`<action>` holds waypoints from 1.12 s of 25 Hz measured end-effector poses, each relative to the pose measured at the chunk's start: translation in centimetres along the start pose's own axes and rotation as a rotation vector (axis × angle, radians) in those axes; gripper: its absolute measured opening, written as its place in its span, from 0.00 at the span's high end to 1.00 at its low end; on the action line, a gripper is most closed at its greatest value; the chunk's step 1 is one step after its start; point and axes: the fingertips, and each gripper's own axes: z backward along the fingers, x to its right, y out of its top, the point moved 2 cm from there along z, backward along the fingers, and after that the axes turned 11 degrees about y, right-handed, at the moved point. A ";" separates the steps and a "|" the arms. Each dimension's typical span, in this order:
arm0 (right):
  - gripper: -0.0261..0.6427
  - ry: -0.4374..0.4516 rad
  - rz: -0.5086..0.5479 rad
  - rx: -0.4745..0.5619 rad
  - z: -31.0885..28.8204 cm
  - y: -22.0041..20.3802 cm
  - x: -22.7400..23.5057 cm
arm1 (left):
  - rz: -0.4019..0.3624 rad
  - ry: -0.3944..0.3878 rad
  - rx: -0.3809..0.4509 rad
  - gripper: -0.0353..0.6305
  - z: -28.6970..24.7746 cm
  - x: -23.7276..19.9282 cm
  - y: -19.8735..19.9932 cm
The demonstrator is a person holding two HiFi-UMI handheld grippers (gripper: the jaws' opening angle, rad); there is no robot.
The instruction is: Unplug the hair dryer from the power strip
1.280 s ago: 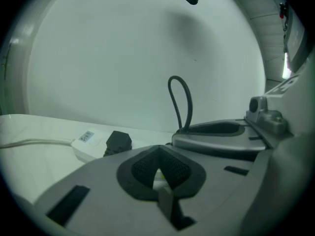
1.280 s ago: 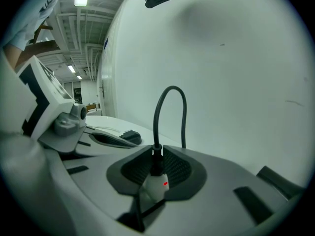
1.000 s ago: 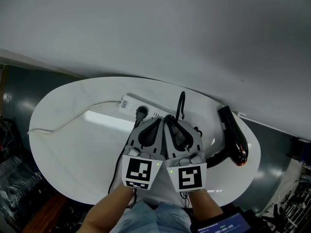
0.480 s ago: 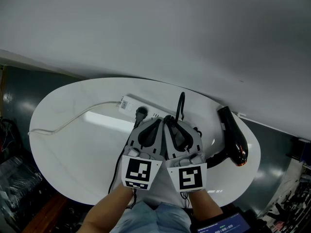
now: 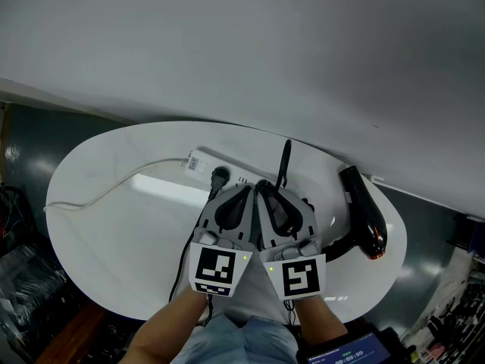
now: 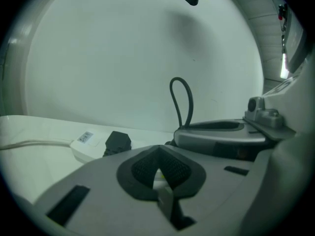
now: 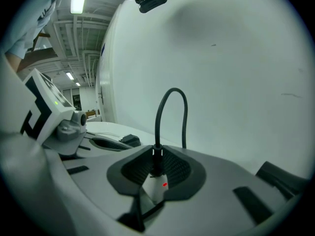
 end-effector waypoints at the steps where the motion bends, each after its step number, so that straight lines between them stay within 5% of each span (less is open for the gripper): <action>1: 0.88 0.002 0.000 0.004 0.0 0.1 0.0 | 0.000 0.000 0.000 0.95 0.0 0.0 0.0; 28: 0.88 -0.066 -0.016 0.046 2.6 1.2 1.2 | -0.028 -0.004 0.017 0.95 -0.3 -0.1 -0.3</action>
